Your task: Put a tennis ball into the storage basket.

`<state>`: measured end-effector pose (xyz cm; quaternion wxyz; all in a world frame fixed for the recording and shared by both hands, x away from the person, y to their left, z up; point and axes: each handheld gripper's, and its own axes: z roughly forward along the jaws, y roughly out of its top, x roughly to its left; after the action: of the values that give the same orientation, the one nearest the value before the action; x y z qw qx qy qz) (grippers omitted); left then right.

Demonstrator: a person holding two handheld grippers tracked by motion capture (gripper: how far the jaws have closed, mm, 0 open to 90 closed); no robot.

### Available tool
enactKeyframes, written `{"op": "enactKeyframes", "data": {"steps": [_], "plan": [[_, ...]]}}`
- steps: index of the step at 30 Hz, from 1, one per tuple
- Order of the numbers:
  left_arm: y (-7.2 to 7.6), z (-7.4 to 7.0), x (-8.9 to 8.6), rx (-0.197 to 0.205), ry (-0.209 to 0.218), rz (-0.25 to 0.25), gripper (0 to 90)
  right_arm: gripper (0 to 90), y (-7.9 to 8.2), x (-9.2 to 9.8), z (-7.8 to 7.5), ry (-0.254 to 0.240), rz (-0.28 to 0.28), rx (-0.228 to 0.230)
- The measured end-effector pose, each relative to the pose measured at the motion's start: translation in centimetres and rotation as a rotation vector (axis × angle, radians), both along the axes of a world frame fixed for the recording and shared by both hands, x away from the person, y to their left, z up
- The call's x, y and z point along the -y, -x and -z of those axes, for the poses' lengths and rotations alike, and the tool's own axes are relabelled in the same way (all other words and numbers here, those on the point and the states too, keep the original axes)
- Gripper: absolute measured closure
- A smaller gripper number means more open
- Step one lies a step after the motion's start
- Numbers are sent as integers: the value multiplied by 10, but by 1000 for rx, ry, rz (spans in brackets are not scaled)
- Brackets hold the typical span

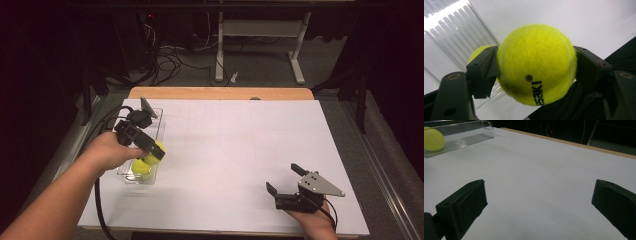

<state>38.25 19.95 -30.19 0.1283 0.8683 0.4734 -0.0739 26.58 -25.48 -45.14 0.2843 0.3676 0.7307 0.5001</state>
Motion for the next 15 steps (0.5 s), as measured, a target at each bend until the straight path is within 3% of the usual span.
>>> {"op": "enactKeyframes", "data": {"steps": [15], "plan": [[-11,-2,-29,8,-18,-97,267,6,1,-1,-1,-3,-5,4]]}}
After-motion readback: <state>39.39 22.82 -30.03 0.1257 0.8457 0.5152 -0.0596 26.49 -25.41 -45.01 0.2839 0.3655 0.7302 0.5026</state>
